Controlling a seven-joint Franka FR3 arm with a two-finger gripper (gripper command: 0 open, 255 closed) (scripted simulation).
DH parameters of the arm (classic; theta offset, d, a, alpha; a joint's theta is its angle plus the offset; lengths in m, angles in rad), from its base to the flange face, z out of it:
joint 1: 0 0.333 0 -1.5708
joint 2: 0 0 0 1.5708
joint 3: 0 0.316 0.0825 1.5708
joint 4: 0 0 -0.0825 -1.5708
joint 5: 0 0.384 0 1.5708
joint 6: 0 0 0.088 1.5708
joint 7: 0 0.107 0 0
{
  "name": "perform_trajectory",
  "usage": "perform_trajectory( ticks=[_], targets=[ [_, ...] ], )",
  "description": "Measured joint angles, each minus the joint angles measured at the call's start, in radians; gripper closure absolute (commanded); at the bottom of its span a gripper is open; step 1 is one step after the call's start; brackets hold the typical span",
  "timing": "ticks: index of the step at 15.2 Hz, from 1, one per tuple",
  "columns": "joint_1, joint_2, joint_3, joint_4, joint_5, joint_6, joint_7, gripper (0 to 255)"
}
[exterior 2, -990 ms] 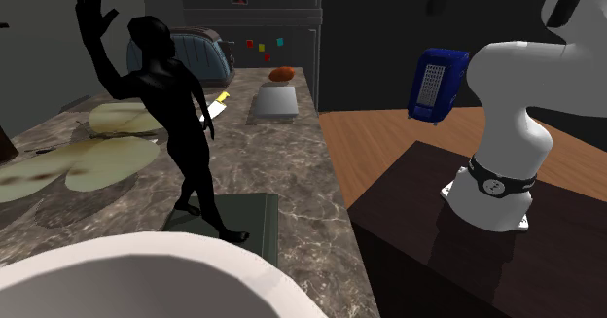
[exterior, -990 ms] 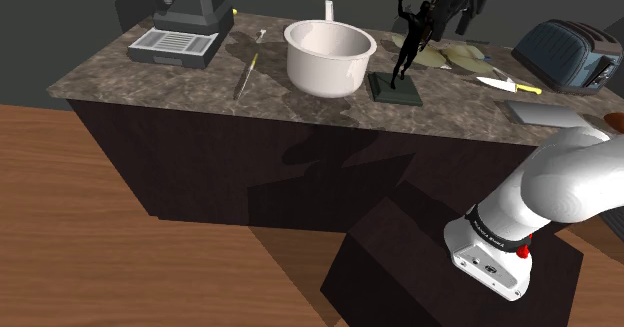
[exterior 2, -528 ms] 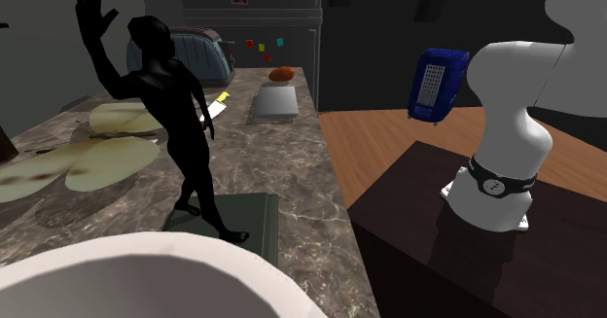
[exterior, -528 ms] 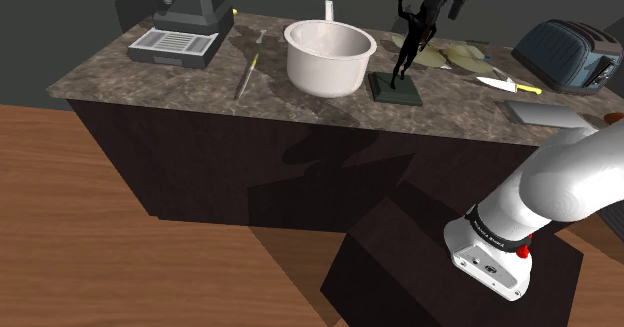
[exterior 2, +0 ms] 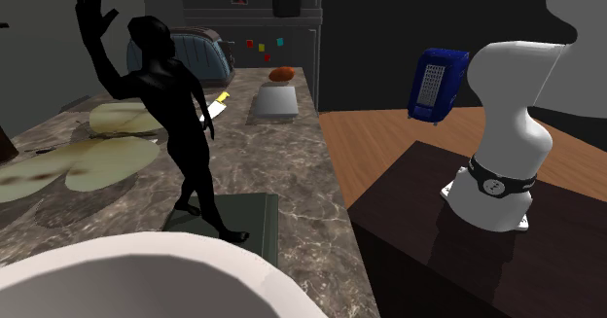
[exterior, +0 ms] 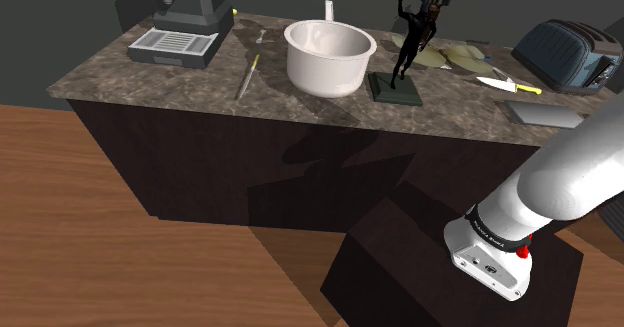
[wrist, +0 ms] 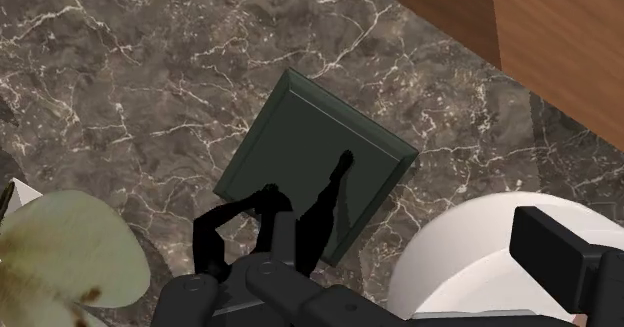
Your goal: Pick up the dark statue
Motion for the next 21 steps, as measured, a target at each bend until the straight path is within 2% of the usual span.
perform_trajectory(
  ticks=[4, 8, 10, 16, 17, 21],
  targets=[
    [-0.029, 0.144, -0.035, 0.170, 0.023, -0.011, -0.068, 0],
    [-0.078, 0.314, -0.063, 0.386, 0.065, -0.047, -0.142, 0],
    [-0.082, 0.332, -0.064, 0.393, 0.068, -0.034, -0.145, 0],
    [-0.077, 0.314, -0.063, 0.297, 0.060, 0.044, -0.132, 0],
    [-0.076, 0.314, -0.063, 0.290, 0.060, 0.051, -0.131, 255],
    [-0.077, 0.314, -0.063, 0.287, 0.060, 0.057, -0.130, 255]
  ],
)
